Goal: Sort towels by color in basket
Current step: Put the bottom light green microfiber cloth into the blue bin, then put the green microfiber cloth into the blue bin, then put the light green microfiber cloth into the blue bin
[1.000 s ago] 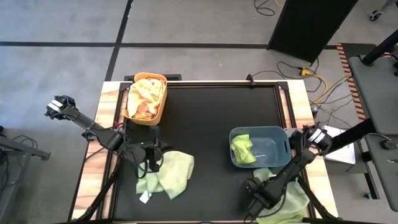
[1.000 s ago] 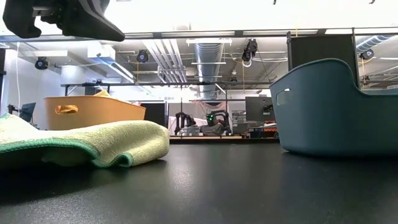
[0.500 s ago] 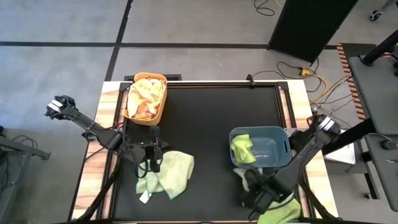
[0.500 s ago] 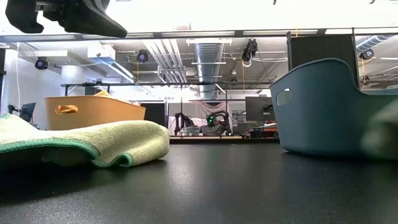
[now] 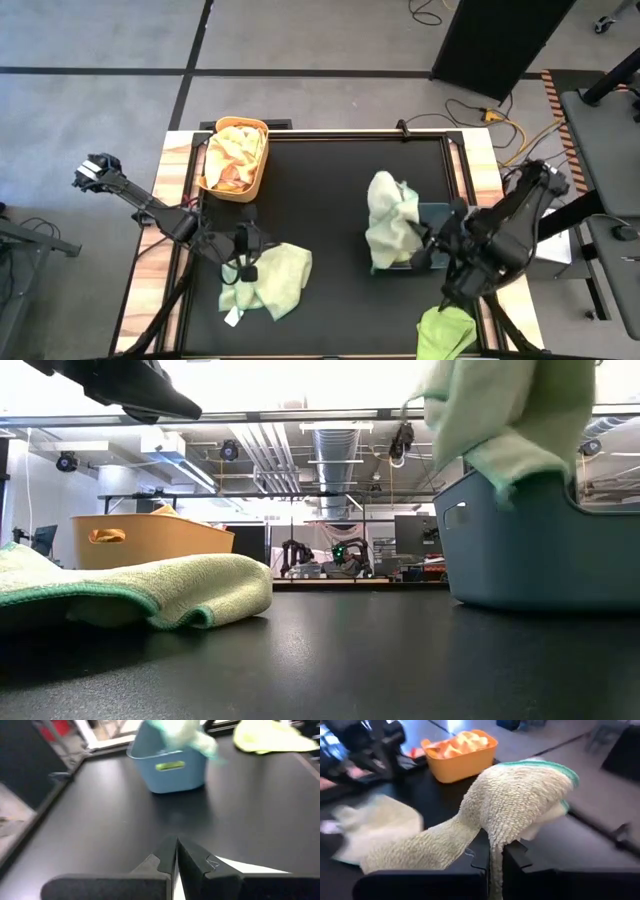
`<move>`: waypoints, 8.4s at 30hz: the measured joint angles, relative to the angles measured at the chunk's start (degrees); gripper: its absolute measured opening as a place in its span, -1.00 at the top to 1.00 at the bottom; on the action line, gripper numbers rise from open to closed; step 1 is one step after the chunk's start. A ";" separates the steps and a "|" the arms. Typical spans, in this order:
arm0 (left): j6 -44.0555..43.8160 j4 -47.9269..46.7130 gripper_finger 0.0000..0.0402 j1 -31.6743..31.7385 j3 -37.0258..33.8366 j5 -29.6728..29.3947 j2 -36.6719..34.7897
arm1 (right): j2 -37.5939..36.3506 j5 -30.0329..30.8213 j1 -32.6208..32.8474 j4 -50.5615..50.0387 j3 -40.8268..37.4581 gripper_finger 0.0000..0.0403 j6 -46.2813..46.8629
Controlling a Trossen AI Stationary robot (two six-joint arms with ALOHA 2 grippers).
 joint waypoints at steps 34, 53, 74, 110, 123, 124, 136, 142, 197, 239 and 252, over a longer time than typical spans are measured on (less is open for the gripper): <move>0.29 0.06 1.00 -2.55 0.04 4.94 1.79 | -8.97 -49.59 -8.78 12.73 -36.63 0.57 7.82; 11.08 3.05 1.00 -2.55 0.07 4.92 1.79 | -2.97 -53.74 -26.64 26.15 -41.42 0.01 12.50; 11.82 0.34 1.00 -2.53 0.04 4.94 1.79 | 1.88 -49.83 -25.70 -3.64 -16.85 -0.05 9.52; 14.58 0.00 1.00 -2.53 -0.04 4.95 1.77 | 6.28 -63.23 -25.91 3.91 -32.10 0.16 11.34; 15.08 -1.24 1.00 -2.53 -0.04 4.94 1.77 | 8.53 -69.22 -13.23 8.47 -9.98 -0.56 17.60; 15.08 -1.55 1.00 -2.53 -0.04 4.94 1.77 | 9.06 -71.31 -11.40 10.27 -9.92 -0.59 18.98; 20.17 -0.05 1.00 -2.53 -0.04 4.94 1.77 | 25.19 -96.64 3.14 22.91 -10.84 -0.58 26.24; 23.39 2.56 1.00 -2.49 -0.04 4.94 1.75 | 30.56 -97.21 2.59 27.66 -12.21 -0.46 22.32; -1.29 0.02 1.00 -2.29 -1.16 5.00 1.66 | 1.19 -51.80 -22.76 14.95 -41.02 0.64 11.94; -0.21 48.22 -0.11 9.44 -3.69 16.08 42.61 | 0.20 -24.19 -21.76 37.59 -17.39 -0.44 -30.53; 8.87 53.45 -0.11 14.27 -7.13 15.53 33.61 | 17.86 -31.87 -22.62 66.72 -16.22 -0.32 -57.30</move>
